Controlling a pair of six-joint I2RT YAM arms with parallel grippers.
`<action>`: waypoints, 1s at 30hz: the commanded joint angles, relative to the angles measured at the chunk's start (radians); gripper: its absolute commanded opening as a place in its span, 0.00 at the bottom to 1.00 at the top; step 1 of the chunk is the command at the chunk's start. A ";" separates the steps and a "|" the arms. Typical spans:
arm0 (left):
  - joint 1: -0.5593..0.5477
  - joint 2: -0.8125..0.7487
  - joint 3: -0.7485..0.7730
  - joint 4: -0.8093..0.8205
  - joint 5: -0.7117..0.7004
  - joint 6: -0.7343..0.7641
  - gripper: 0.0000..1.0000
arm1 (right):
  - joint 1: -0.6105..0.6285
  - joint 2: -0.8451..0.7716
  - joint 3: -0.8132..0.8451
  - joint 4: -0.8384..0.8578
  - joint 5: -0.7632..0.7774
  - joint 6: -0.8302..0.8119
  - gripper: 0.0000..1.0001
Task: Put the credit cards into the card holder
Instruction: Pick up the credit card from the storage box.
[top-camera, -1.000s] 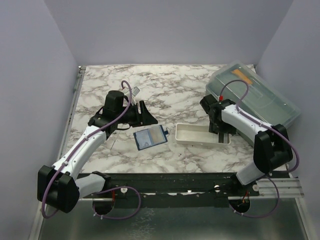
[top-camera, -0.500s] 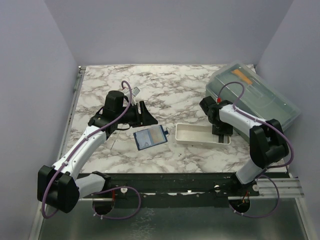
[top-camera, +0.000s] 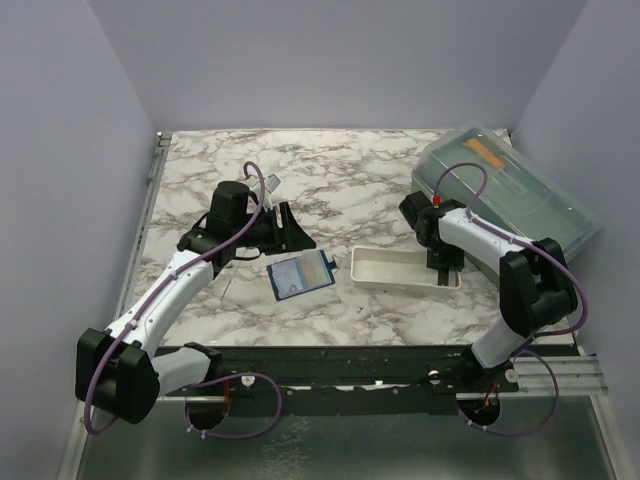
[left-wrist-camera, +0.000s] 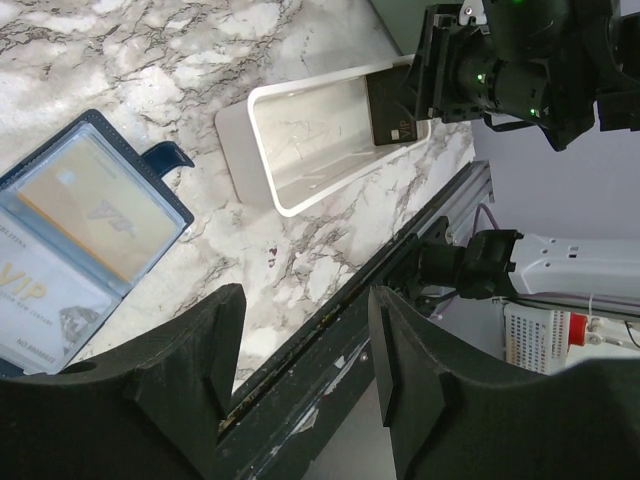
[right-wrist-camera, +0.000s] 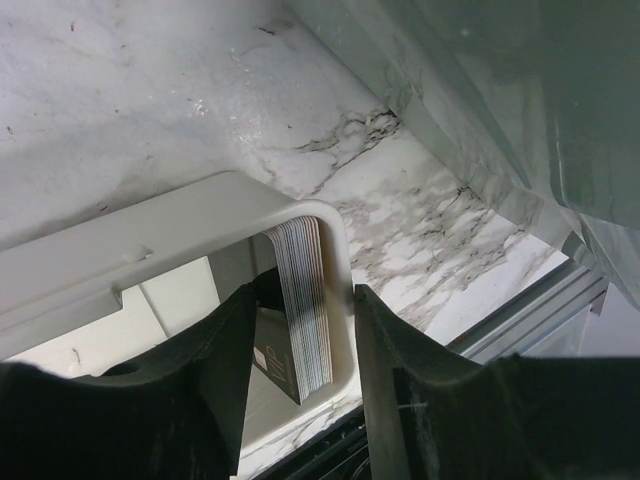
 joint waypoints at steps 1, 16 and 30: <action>0.000 0.008 -0.001 0.018 0.024 0.007 0.59 | -0.003 0.000 0.031 -0.018 0.046 -0.001 0.44; 0.001 0.009 -0.013 0.028 0.025 0.007 0.59 | -0.003 0.003 0.052 -0.047 0.035 -0.007 0.30; 0.001 0.009 -0.021 0.031 0.026 0.000 0.59 | -0.002 -0.041 0.049 0.003 -0.063 -0.042 0.00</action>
